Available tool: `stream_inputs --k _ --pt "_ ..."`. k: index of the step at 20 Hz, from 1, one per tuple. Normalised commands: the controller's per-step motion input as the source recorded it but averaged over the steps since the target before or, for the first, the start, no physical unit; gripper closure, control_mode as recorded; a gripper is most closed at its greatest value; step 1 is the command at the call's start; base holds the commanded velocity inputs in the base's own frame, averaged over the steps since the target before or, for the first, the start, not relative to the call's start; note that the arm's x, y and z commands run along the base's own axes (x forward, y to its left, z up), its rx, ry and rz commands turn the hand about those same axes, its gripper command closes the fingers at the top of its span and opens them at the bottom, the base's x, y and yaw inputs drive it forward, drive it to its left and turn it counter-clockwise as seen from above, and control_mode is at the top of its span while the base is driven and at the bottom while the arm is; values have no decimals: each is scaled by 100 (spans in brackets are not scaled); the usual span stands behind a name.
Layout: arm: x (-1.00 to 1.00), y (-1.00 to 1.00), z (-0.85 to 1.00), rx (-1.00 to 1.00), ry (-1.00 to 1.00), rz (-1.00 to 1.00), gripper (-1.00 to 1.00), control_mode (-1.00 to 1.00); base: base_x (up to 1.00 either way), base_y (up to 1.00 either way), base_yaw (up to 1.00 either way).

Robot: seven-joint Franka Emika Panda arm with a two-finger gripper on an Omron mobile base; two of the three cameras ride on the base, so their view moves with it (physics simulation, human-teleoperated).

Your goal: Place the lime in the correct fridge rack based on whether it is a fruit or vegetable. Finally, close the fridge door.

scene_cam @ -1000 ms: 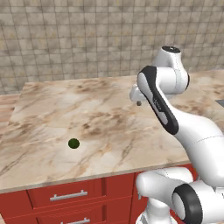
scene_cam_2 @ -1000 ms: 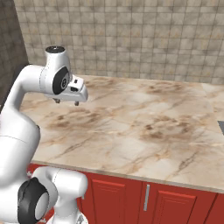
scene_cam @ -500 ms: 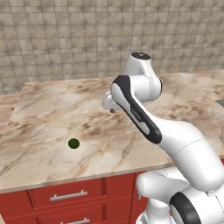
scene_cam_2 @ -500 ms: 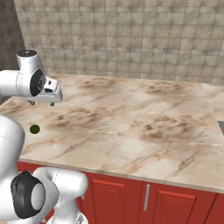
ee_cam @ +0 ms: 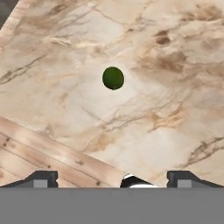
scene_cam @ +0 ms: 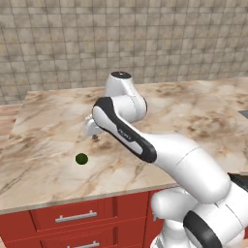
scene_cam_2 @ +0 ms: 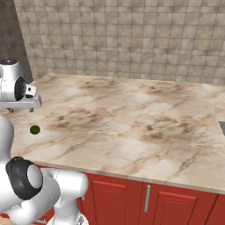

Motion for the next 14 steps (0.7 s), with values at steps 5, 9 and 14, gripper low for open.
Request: stream_inputs --k 5,9,14 --pt "0 58 -74 0 19 17 -100 -100 0 0 0" --pt "0 26 -65 -2 14 12 -100 -100 0 0 0" --pt "0 1 -47 -4 6 5 -100 -100 0 0 0"
